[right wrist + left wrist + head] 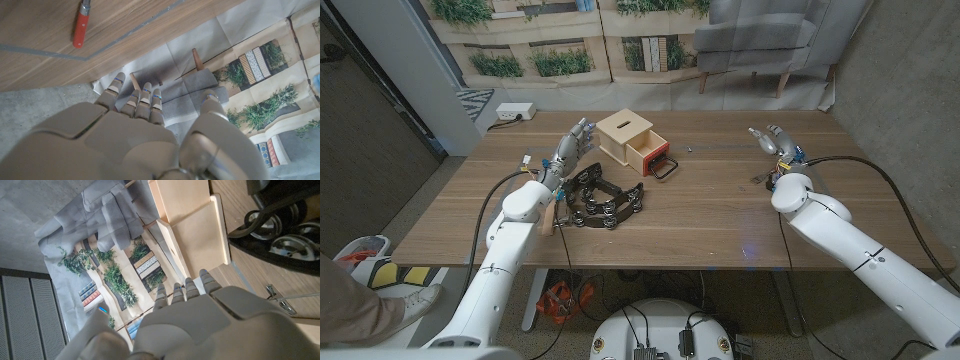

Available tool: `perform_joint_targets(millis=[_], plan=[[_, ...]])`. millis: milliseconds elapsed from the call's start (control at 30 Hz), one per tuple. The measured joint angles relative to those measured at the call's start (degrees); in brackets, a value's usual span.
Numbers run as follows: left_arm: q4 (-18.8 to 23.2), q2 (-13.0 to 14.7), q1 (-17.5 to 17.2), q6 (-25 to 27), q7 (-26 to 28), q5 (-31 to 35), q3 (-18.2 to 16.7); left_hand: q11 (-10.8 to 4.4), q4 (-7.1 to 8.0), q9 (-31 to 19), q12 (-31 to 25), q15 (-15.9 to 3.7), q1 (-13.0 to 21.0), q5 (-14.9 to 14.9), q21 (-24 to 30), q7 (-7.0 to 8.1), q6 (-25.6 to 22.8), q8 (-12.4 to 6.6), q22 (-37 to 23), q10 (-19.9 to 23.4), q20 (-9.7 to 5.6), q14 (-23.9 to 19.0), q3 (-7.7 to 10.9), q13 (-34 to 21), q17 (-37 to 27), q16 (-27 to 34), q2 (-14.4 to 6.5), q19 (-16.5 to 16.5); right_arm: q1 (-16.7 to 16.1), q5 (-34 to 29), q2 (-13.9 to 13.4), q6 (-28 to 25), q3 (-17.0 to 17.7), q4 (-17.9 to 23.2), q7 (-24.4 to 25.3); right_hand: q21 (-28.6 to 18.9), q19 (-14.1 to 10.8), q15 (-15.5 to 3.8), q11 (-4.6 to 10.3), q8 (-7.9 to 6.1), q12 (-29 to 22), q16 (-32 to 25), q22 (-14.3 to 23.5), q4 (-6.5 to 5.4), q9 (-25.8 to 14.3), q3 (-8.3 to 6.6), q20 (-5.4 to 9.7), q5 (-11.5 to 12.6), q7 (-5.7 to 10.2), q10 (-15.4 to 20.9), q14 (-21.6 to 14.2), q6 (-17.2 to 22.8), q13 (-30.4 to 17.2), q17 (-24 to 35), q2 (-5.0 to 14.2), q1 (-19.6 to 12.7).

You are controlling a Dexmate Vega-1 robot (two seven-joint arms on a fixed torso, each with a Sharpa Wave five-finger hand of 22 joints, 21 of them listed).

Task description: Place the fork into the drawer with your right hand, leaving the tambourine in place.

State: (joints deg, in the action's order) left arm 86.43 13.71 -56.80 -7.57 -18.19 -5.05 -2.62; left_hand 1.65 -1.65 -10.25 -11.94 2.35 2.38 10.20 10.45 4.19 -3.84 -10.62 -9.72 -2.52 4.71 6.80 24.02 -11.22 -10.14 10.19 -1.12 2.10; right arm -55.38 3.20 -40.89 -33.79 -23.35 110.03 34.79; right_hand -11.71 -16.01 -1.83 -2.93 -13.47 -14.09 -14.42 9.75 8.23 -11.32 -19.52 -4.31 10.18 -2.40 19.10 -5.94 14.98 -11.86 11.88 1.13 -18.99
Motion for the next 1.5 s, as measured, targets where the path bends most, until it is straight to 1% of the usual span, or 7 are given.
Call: perform_joint_targets(millis=[167, 700, 867, 933, 967, 1200, 1500], plan=[[-0.84, 0.17, 0.62, -0.16, -0.55, -0.27, 0.1, 0.0, 0.0, 0.0, 0.0, 0.0, 0.0, 0.0, 0.0, 0.0, 0.0, 0.0, 0.0, 0.0, 0.0, 0.0, 0.0, 0.0, 0.0, 0.0, 0.0, 0.0, 0.94, -0.83, 0.67, -1.45, -0.79, -0.58, 0.58, 0.0, -0.62, 0.09, -0.08, 0.0, -0.21, -0.1, 0.0, 0.24, 0.0, 0.25, -0.21, 0.0, -0.58, 0.69, -0.88, 0.58, 0.0, 0.0, -0.22, -0.22], [-2.77, 0.49, 2.29, -0.68, -1.54, -0.41, 0.39, 0.0, 0.0, 0.0, 0.0, 0.0, 0.0, 0.0, 0.0, 0.0, 0.0, 0.0, 0.0, 0.0, -0.32, 0.0, 0.0, 0.0, 0.0, 0.0, 0.0, 0.32, 4.0, -3.53, 2.25, -5.59, -3.6, -2.5, 2.01, 0.0, -1.85, 0.19, -0.44, 0.0, -0.2, -0.74, -0.01, 0.07, 0.14, 0.4, -0.83, 0.0, -0.88, 1.06, -2.22, 0.89, 0.01, 0.29, -0.22, -0.22], [-3.06, 0.5, 2.55, -0.92, -1.71, -0.46, 0.47, 0.0, 0.0, 0.0, 0.0, 0.0, 0.0, 0.0, 0.0, 0.0, 0.0, 0.0, 0.0, 0.0, -0.31, 0.0, 0.0, 0.0, 0.0, 0.0, 0.0, 0.32, 4.34, -4.14, 2.69, -6.87, -3.99, -2.58, 2.75, 0.0, -1.41, 0.19, -0.34, 0.0, -0.2, -0.74, -0.01, 0.31, 0.14, 0.64, -1.27, 0.0, -1.18, 1.58, -2.22, 1.19, 0.01, 0.44, -0.23, -0.22], [-3.07, 0.5, 2.56, -0.97, -1.75, -0.47, 0.49, 0.0, 0.0, 0.0, 0.0, 0.0, 0.0, 0.0, 0.0, 0.0, 0.0, 0.0, 0.0, 0.0, -0.31, 0.0, 0.0, 0.0, 0.0, 0.0, 0.0, 0.32, 4.37, -4.32, 2.86, -7.34, -4.07, -2.58, 3.01, 0.0, -1.2, 0.19, -0.22, 0.0, -0.2, -0.74, -0.01, 0.07, 0.14, 0.88, -1.48, 0.0, -1.18, 1.9, -2.22, 1.19, 0.01, 0.53, -0.24, -0.24], [-3.07, 0.5, 2.56, -1.01, -1.76, -0.47, 0.51, 0.0, 0.0, 0.0, 0.0, 0.0, 0.0, 0.0, 0.0, 0.0, 0.0, 0.0, 0.0, 0.0, -0.31, 0.0, 0.0, 0.0, -0.05, 0.0, 0.0, 0.31, 4.38, -4.44, 2.95, -7.5, -4.09, -2.56, 3.13, 0.0, -1.01, 0.19, -0.18, 0.0, -0.2, -0.74, -0.01, 0.07, 0.14, 0.88, -1.66, 0.0, -1.18, 1.94, -2.22, 1.19, 0.01, 0.54, -0.72, -0.7], [-2.98, 0.49, 2.53, -1.13, -1.76, -0.47, 0.53, 0.0, -0.41, 0.01, 0.0, -0.21, 0.0, 0.0, 0.0, 0.0, 0.0, 0.0, 0.0, 0.0, -0.31, 0.21, -0.08, 0.0, -0.15, 0.0, 0.0, 0.31, 4.73, -4.98, 3.3, -9.94, -4.49, -2.07, 3.53, 0.0, -1.01, 0.68, -0.13, 0.0, -0.2, -0.49, -0.01, 0.42, 0.14, 1.22, -1.66, 0.0, -1.18, 1.98, -1.69, 1.19, 0.01, 0.54, -1.66, -0.73], [-2.74, 0.5, 2.32, -1.31, -1.52, -0.15, 0.59, 0.0, -0.41, 0.01, 0.0, 0.0, 0.0, 0.0, 0.0, 0.0, 0.0, 0.0, 0.0, 0.0, -0.31, 0.52, -0.08, 0.0, -0.15, 0.0, 0.0, 0.31, 5.39, -5.64, 4.11, -14.04, -4.95, -1.31, 3.79, 0.39, -1.01, 0.8, 0.2, 0.0, 0.26, -0.33, -0.02, 0.47, 0.14, 1.28, -1.66, 0.0, -1.18, 1.9, -1.15, 1.19, 0.01, 0.53, -1.98, -1.05]])
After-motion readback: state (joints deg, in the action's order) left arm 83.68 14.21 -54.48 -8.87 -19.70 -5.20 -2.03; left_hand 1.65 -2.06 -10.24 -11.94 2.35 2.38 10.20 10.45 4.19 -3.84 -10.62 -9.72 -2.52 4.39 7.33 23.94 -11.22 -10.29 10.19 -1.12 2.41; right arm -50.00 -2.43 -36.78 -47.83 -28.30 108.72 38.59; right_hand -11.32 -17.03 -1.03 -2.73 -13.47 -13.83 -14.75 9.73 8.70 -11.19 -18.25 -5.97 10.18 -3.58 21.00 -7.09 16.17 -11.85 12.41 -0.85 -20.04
